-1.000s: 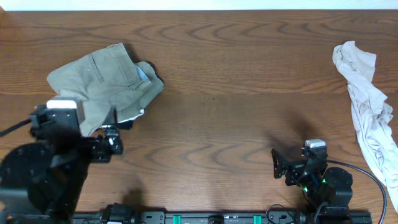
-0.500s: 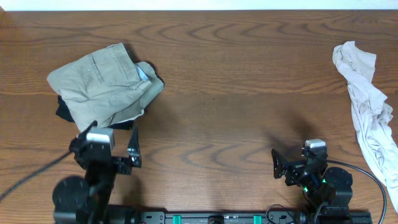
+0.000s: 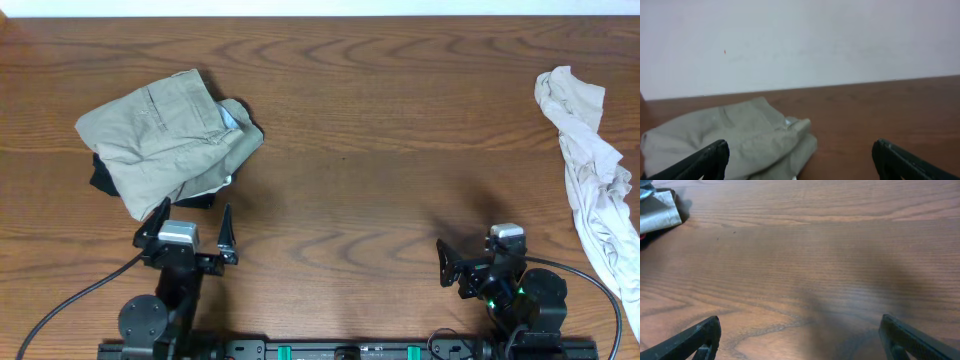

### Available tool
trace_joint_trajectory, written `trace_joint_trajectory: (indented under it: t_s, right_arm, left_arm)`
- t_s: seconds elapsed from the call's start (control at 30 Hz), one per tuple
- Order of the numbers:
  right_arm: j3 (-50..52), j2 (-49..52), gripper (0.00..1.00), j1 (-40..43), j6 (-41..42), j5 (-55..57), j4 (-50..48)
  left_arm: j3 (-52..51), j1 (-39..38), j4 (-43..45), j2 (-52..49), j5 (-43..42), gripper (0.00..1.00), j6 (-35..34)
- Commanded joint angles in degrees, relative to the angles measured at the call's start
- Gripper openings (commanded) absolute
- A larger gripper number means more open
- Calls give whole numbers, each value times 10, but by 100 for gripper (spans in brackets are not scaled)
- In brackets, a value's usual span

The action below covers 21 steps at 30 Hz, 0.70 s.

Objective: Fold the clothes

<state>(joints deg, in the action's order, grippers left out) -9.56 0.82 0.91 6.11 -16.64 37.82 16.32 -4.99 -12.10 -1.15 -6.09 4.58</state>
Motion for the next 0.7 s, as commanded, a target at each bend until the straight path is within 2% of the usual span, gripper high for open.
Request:
trace_joint_trajectory:
  t_s: [0.0,0.5,0.63,0.67]
  right_arm:
    - [2,-4,99,2,7,2,-1]
    - [2,-4,99,2,7,2,-1]
    - [2,-4,99,2,7,2,-1]
    - [2,-4,99,2,7,2,-1]
  left_arm:
    - [-36,-1,44,10,-8,93,8]
    - [-160,-1,267,10,-8,93,8]
    - [-161,-1,248,10,-8,100,8]
    - [-161,-1,245,10,-8,98,8]
